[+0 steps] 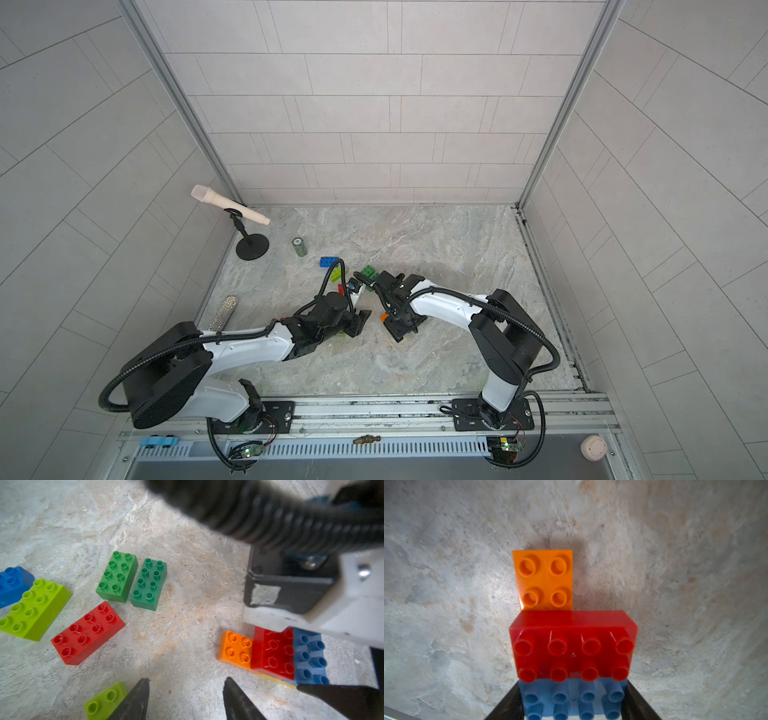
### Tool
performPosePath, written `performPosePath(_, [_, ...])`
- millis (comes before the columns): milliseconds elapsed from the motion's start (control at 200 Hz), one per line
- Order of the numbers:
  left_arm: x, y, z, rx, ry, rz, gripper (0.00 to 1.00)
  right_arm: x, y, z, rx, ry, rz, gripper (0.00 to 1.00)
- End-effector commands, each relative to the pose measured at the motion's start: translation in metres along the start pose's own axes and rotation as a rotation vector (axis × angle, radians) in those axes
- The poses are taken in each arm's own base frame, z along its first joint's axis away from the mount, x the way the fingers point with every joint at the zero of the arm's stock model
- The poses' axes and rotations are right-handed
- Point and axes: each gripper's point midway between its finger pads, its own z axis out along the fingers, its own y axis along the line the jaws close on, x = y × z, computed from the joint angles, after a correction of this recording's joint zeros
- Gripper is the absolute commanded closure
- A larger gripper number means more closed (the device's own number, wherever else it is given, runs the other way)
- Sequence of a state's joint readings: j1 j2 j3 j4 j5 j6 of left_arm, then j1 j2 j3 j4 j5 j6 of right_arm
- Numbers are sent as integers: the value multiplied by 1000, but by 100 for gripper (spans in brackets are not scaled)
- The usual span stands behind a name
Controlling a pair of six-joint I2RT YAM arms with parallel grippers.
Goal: Assemble a rectangle with lego
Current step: Assemble the lego brick with the lego brick.
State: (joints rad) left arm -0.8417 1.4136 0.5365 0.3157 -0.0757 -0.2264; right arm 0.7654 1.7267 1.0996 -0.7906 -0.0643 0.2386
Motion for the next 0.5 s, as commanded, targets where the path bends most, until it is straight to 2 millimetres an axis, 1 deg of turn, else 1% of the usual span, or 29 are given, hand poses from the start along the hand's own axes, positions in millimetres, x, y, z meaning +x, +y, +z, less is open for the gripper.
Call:
performPosePath(0, [-14, 3, -5, -12, -36, 9, 38, 48, -28, 47, 169, 228, 16, 100])
performPosePath(195, [-16, 7, -8, -25, -33, 15, 38, 57, -29, 71, 207, 307, 40, 100])
performPosePath(335, [-16, 11, -10, -34, -31, 16, 38, 56, -25, 80, 219, 328, 43, 100])
performPosePath(370, [-17, 12, -10, -36, -32, 15, 38, 53, -23, 79, 205, 314, 41, 100])
performPosePath(405, [-17, 12, -11, -38, -31, 16, 38, 49, -22, 73, 192, 287, 33, 100])
performPosePath(450, [-19, 15, -12, -46, -32, 14, 38, 44, -20, 63, 170, 257, 13, 100])
performPosePath(495, [-21, 19, -14, -52, -32, 9, 38, 39, -18, 48, 144, 218, -22, 100])
